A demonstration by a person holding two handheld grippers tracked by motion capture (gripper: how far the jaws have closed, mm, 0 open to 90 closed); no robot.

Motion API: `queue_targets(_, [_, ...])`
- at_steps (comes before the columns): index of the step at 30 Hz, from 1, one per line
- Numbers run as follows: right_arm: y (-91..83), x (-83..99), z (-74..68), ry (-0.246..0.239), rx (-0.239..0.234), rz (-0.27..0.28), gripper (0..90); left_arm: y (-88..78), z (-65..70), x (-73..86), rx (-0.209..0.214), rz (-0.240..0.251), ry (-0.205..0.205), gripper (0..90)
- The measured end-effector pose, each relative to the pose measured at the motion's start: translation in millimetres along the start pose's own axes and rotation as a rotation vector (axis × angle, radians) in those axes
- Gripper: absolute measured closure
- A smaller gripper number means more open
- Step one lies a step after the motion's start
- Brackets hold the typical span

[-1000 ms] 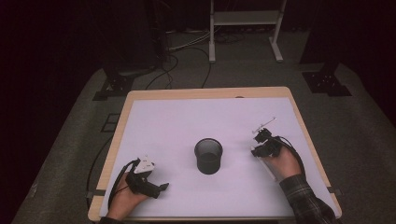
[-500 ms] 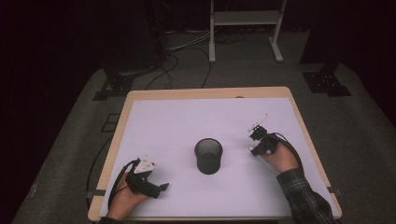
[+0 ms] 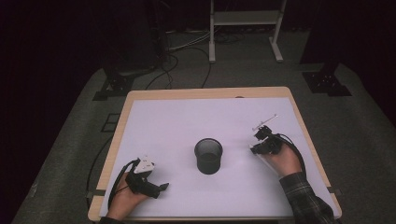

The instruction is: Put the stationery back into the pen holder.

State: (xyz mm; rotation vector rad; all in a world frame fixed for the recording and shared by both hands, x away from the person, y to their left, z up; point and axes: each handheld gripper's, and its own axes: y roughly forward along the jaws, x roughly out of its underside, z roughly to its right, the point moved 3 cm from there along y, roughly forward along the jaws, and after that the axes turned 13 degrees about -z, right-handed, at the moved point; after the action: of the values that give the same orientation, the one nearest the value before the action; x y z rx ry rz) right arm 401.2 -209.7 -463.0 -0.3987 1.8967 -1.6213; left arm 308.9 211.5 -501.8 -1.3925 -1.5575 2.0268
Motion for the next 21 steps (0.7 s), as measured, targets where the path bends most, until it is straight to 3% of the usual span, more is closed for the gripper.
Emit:
queue_targets(4, [-13.6,2.2,-2.8,-0.012,-0.043,0.115,77.9,0.1,0.0,0.0,0.0,0.002,0.0,0.0])
queue_targets(6, [-15.4,2.4,-3.2,-0.015,-0.047,0.131,78.0,0.1,0.0,0.0,0.0,0.001,0.0,0.0])
queue_targets(8, [-24.1,2.9,-5.5,-0.021,-0.062,0.196,78.1,0.1,0.0,0.0,0.0,0.002,0.0,0.0])
queue_targets(13, [-36.6,1.5,-10.1,-0.057,-0.054,0.276,78.2,0.0,0.0,0.0,0.0,0.0,0.0,0.0])
queue_targets(16, [-41.2,1.0,-11.9,-0.056,-0.054,0.302,78.2,0.1,0.0,0.0,0.001,0.001,0.0,0.0])
queue_targets(21, [-57.5,-0.8,-16.4,-0.071,-0.074,0.39,78.1,0.0,0.0,0.0,0.0,0.0,0.001,0.0])
